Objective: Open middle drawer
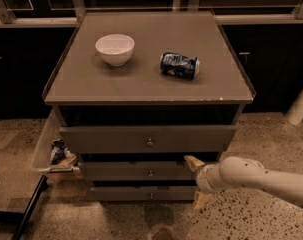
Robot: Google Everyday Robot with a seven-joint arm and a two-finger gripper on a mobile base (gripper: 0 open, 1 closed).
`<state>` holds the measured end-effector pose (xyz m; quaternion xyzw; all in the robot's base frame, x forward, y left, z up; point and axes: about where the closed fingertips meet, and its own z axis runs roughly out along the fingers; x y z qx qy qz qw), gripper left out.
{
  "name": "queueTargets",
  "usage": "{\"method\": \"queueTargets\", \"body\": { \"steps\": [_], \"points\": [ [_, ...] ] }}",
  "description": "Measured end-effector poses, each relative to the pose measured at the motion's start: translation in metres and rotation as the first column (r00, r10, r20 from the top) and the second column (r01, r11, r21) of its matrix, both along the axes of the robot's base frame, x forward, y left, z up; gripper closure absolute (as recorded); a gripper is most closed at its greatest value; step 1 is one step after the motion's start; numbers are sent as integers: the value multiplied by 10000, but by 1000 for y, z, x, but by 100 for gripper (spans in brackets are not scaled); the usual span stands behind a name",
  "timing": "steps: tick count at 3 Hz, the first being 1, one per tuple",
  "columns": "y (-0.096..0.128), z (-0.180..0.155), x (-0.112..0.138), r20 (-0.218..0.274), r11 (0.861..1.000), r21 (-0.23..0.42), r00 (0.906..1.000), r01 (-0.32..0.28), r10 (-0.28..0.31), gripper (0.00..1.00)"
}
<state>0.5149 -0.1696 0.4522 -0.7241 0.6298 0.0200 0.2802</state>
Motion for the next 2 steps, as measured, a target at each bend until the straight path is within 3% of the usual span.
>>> {"method": "queueTargets", "body": {
  "steps": [2],
  "points": [
    [2,-16,27,481,9983,299,9977,-493,478,0]
  ]
}}
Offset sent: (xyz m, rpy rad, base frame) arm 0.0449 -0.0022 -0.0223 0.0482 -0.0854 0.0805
